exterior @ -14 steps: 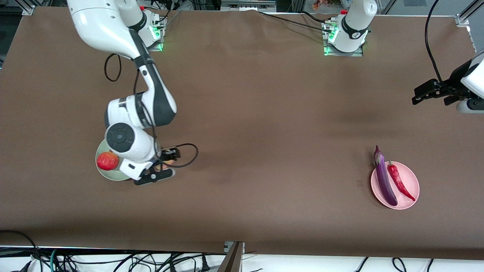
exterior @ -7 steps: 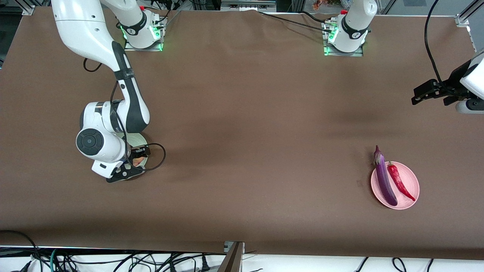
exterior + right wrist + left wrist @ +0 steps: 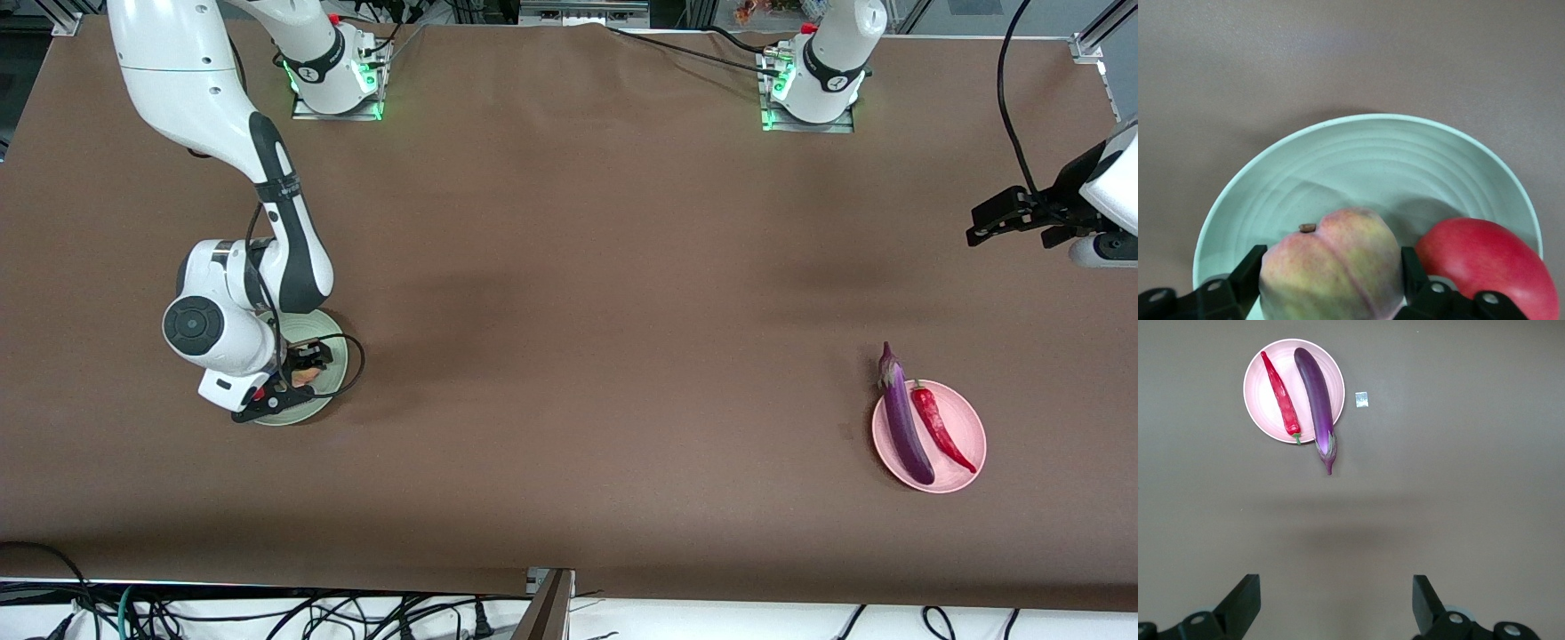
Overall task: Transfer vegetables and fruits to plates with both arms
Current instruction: 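Lower the peach beside the apple and open the right gripper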
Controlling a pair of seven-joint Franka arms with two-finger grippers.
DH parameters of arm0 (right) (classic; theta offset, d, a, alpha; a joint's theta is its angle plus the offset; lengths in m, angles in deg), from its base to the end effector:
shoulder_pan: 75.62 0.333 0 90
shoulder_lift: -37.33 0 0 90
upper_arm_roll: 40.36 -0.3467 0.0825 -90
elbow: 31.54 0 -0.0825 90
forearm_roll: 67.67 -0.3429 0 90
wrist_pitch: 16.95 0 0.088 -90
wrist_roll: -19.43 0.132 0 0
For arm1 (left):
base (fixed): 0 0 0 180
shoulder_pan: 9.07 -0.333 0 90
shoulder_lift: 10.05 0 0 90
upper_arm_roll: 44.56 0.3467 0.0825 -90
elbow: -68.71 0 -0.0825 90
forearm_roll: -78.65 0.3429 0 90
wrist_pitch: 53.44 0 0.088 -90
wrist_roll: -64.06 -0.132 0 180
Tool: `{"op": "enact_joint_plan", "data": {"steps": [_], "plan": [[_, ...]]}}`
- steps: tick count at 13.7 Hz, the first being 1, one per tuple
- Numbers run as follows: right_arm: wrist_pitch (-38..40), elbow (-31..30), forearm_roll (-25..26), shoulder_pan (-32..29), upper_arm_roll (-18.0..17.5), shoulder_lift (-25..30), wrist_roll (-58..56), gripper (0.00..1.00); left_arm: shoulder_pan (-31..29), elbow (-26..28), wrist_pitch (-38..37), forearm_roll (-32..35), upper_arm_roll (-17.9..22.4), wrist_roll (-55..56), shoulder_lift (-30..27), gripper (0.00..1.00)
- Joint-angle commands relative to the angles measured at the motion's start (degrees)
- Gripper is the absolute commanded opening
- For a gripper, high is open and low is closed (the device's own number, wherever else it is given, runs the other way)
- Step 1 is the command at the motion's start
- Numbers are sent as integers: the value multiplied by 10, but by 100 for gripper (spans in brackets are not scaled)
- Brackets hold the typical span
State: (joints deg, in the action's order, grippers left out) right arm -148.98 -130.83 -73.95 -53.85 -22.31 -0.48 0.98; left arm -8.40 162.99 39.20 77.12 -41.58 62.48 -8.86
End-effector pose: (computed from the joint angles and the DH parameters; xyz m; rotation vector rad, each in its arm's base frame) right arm 0.6467 0.0692 0.2389 2.9828 0.5553 -0.1020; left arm 0.5200 0.0173 0.5912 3.1134 0.0228 -0.0755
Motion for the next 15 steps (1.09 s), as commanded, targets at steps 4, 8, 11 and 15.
{"op": "enact_joint_plan", "data": {"steps": [4, 8, 11, 15], "plan": [[101, 67, -14, -3, -3, 32, -17, 100, 3, -13, -11, 7, 0, -4, 5, 100], [268, 184, -12, -3, 9, 37, -15, 100, 3, -14, -11, 7, 0, -4, 5, 100], [386, 254, -12, -3, 18, 49, -10, 100, 2, -14, -11, 7, 1, -4, 5, 100], [452, 244, 6, -11, 12, 125, 82, 100, 3, -12, -6, 11, 1, -4, 6, 100]]}}
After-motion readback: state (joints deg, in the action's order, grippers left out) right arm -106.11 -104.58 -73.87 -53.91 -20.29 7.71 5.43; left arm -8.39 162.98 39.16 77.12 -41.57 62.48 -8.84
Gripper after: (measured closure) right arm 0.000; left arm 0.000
